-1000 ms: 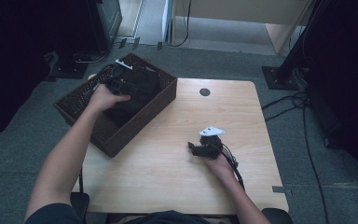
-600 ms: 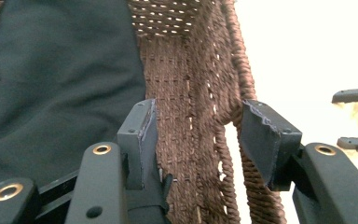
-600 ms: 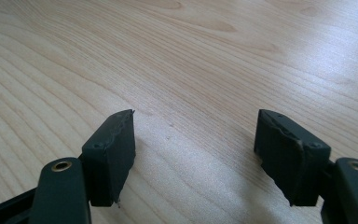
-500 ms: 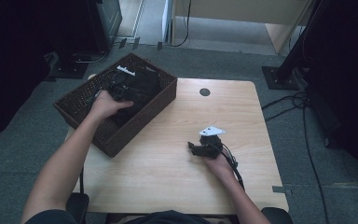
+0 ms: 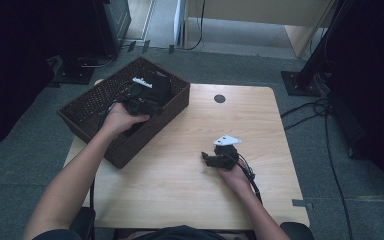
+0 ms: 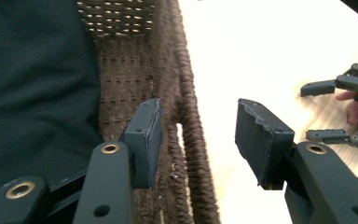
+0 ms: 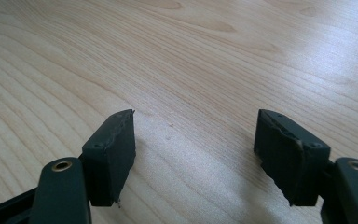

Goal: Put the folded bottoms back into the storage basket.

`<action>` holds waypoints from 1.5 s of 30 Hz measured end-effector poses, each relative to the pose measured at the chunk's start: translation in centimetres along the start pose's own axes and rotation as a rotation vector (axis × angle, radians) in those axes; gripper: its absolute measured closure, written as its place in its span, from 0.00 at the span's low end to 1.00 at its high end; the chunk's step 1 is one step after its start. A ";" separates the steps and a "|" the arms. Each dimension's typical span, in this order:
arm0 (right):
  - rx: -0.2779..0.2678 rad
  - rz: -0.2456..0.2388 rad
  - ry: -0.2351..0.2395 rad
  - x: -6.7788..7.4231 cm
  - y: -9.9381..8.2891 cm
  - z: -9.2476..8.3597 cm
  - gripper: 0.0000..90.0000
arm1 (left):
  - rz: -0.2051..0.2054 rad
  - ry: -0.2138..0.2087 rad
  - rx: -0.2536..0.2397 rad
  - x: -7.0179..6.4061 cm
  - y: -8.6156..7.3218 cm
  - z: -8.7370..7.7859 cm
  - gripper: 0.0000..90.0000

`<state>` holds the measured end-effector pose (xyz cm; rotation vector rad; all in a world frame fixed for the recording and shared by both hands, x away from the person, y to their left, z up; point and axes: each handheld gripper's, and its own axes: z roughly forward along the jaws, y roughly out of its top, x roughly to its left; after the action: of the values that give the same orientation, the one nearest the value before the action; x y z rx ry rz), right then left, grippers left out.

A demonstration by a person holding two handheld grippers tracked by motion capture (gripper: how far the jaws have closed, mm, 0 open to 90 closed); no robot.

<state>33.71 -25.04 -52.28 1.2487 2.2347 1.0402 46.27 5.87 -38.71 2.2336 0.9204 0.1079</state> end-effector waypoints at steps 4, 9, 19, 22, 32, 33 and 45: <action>-0.001 0.000 0.000 0.0 0.0 0.0 0.32 | 0.018 0.028 0.024 -0.4 -0.4 0.8 0.56; -0.002 0.000 0.000 0.0 0.0 0.0 0.32 | 0.011 0.027 0.041 -0.3 -1.1 1.7 0.60; -0.002 0.000 -0.002 0.0 0.0 0.0 0.32 | 0.020 0.022 0.119 0.2 -1.9 2.9 0.85; -0.002 0.000 -0.002 0.0 0.0 0.0 0.32 | 0.032 0.040 0.122 0.1 -1.9 2.9 0.87; -0.002 0.000 -0.002 0.0 0.0 0.0 0.32 | 0.033 0.057 0.118 0.0 -1.9 2.9 0.88; -0.002 -0.001 -0.002 0.0 0.0 0.0 0.32 | 0.033 0.060 0.119 0.0 -1.9 2.9 0.88; 0.000 -0.003 -0.003 0.0 0.0 0.0 0.32 | -0.080 0.150 0.098 1.2 -2.2 2.3 0.89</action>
<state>33.74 -25.04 -52.30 1.2456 2.2335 1.0372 46.62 6.36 -42.04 2.2996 1.1166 0.1989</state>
